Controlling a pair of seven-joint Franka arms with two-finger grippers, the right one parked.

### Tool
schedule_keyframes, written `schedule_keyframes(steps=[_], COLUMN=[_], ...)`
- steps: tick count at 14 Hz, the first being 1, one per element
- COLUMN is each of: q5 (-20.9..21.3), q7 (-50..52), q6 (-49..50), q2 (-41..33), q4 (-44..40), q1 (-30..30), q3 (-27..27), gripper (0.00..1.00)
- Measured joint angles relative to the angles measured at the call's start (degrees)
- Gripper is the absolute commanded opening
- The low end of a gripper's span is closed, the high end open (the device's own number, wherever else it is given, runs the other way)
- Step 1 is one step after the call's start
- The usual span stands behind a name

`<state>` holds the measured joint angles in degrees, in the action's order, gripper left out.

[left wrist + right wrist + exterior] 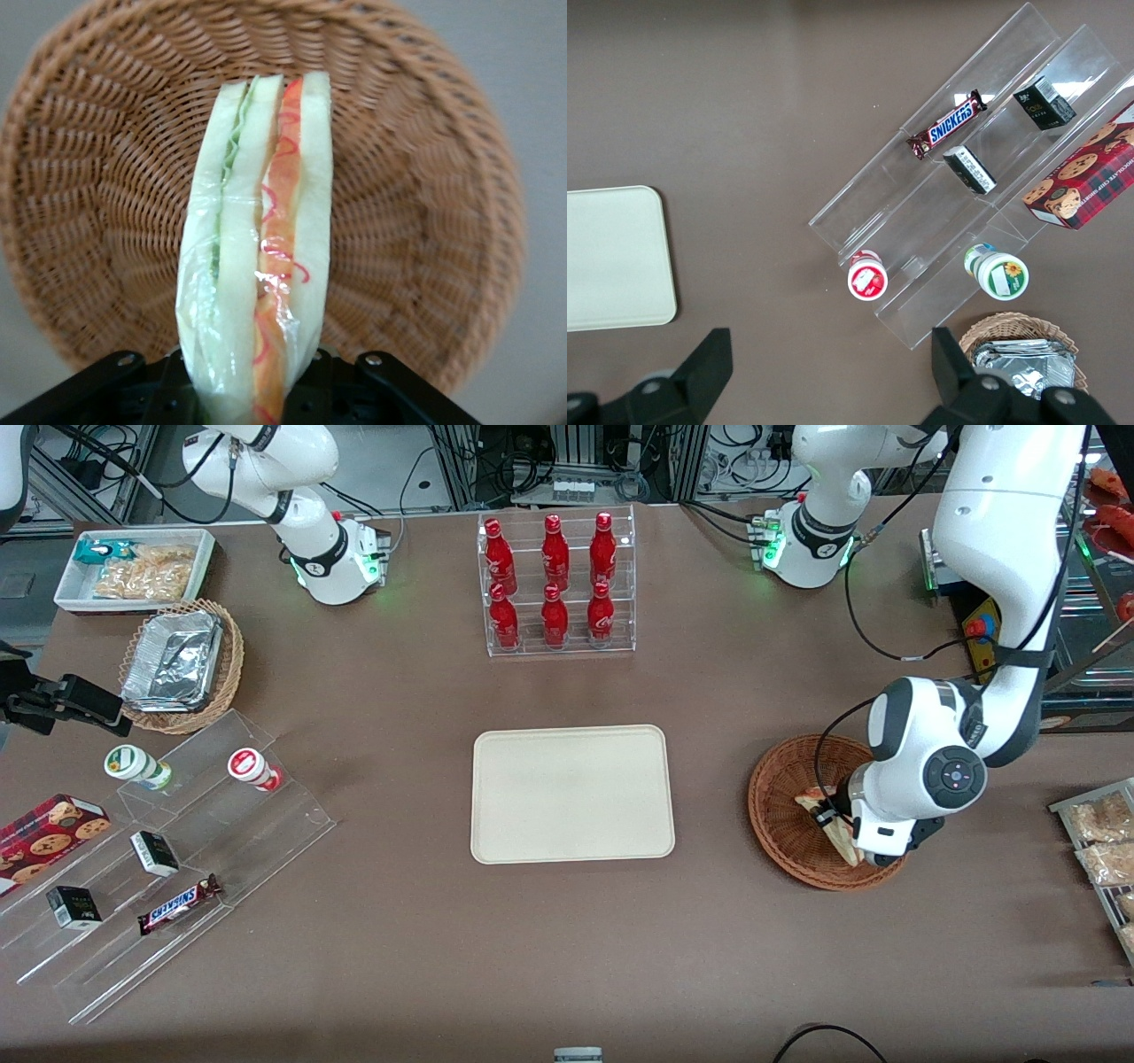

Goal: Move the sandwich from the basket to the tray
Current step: 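Lift the sandwich and carry it toward the cream tray, then lower the sandwich onto the tray and open the left gripper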

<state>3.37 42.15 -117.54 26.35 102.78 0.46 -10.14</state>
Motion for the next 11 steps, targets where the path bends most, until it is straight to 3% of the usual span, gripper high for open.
schedule_keyframes(steps=[3, 6, 11], q5=[-0.3, -0.4, -0.5], q7=[0.1, 4.3, 12.4], q6=[4.4, 4.4, -7.2], q2=[-0.5, 1.7, 14.8], q4=[-6.3, -9.5, -16.4], q1=[-5.2, -15.2, -29.5], q3=[-2.3, -3.8, -3.9], gripper=[0.09, 0.09, 0.13])
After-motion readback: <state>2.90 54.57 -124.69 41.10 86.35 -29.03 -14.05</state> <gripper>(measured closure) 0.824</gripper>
